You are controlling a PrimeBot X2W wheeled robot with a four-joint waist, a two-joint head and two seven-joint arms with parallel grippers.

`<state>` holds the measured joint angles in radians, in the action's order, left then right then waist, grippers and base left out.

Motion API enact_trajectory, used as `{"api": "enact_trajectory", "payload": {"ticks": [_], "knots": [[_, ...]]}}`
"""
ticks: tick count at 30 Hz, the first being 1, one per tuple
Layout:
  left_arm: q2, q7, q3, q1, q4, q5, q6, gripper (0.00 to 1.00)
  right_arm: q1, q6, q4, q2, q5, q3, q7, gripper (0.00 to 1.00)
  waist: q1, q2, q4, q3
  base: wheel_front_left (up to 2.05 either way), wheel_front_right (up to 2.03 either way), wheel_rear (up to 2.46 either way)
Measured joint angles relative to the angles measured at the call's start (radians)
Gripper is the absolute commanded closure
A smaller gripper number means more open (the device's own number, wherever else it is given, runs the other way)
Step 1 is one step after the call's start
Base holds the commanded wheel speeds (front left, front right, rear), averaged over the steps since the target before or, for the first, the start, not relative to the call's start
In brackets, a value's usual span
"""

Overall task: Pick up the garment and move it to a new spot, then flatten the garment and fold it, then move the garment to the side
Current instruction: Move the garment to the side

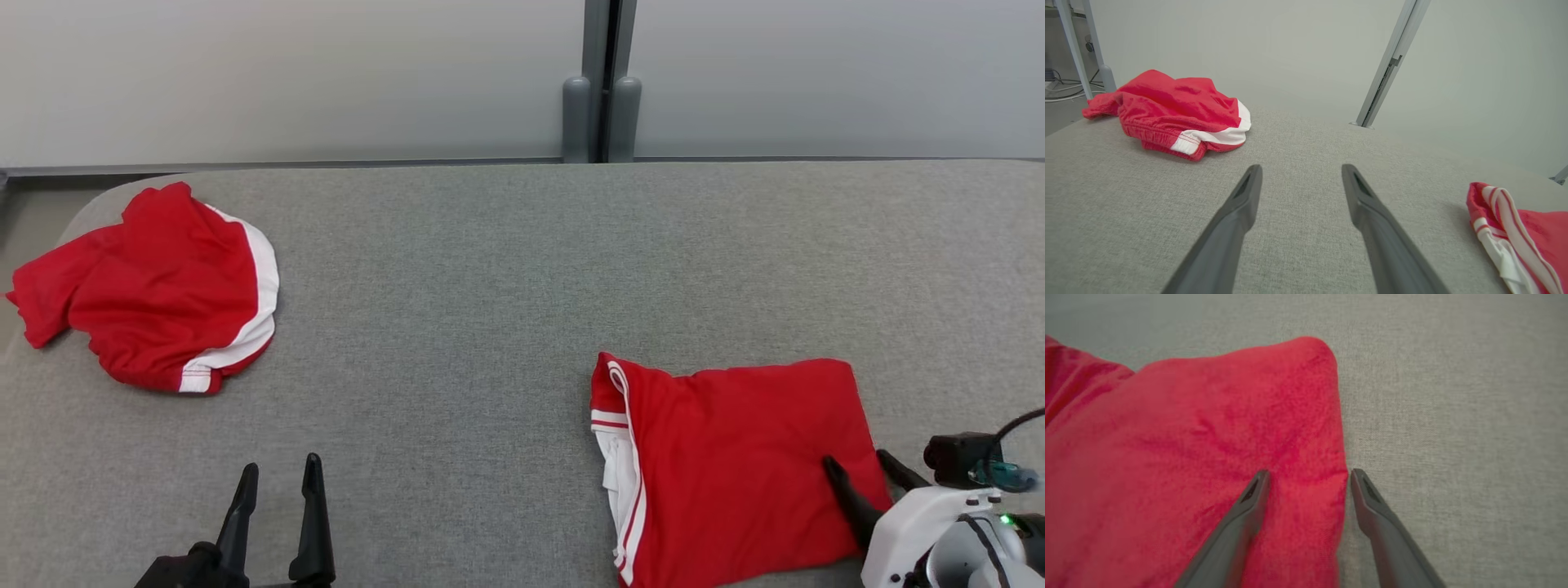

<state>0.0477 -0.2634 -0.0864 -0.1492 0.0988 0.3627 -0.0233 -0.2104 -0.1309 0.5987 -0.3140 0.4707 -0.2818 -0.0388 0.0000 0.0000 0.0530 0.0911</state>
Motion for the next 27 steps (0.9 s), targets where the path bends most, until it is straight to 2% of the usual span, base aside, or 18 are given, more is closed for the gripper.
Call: {"api": "enact_trajectory", "payload": {"ticks": [4,6,9,11,14,20,23,25,26,27], "knots": [[0.001,0.000,-0.001,0.008,0.002,0.002,-0.004,0.00,-0.040,0.000,0.046,-0.009,0.091,-0.060,0.066,0.00,0.0000,0.0000,0.021,0.012,0.00,0.00,0.00],[0.000,0.000,0.002,0.009,-0.006,0.006,-0.006,0.00,-0.055,0.000,0.024,-0.012,0.158,-0.090,0.075,1.00,0.0000,0.0000,0.023,0.023,0.00,0.00,0.00],[0.001,0.000,0.007,0.019,-0.025,0.008,-0.010,0.00,-0.102,0.000,-0.002,-0.058,0.220,-0.111,0.087,1.00,0.0000,0.0000,0.014,0.051,0.00,0.00,0.00],[0.002,0.000,0.006,0.041,-0.042,0.005,-0.010,0.00,-0.167,-0.001,-0.016,-0.107,0.222,-0.109,0.079,1.00,0.0000,0.0000,0.002,0.080,0.00,0.00,0.00],[0.001,0.000,-0.007,0.094,-0.054,-0.020,0.006,0.00,-0.272,0.000,-0.007,-0.226,0.206,-0.068,0.066,1.00,0.0000,0.0000,-0.019,0.140,0.00,0.00,0.00],[0.001,0.000,-0.030,0.184,-0.054,-0.083,0.041,0.00,-0.407,0.000,0.140,-0.447,0.118,0.047,0.034,1.00,0.0000,0.0000,-0.051,0.280,0.00,0.00,0.00],[0.000,0.000,-0.030,0.200,-0.041,-0.100,0.052,0.00,-0.464,0.000,0.229,-0.484,0.093,0.104,0.008,1.00,0.0000,0.0000,-0.059,0.337,0.00,0.00,0.00],[0.001,0.000,-0.032,0.205,-0.033,-0.106,0.059,0.00,-0.498,0.000,0.281,-0.492,0.065,0.135,-0.018,0.70,0.0000,0.0000,-0.059,0.364,0.00,0.00,0.00],[0.001,0.000,-0.031,0.213,-0.032,-0.108,0.059,0.00,-0.512,0.000,0.307,-0.498,0.055,0.145,-0.025,0.67,0.0000,0.0000,-0.055,0.373,0.00,0.00,0.00],[0.000,0.000,-0.031,0.221,-0.032,-0.105,0.058,0.00,-0.521,0.000,0.335,-0.509,0.032,0.152,-0.035,0.38,0.0000,0.0000,-0.049,0.377,0.00,0.00,0.00]]}}
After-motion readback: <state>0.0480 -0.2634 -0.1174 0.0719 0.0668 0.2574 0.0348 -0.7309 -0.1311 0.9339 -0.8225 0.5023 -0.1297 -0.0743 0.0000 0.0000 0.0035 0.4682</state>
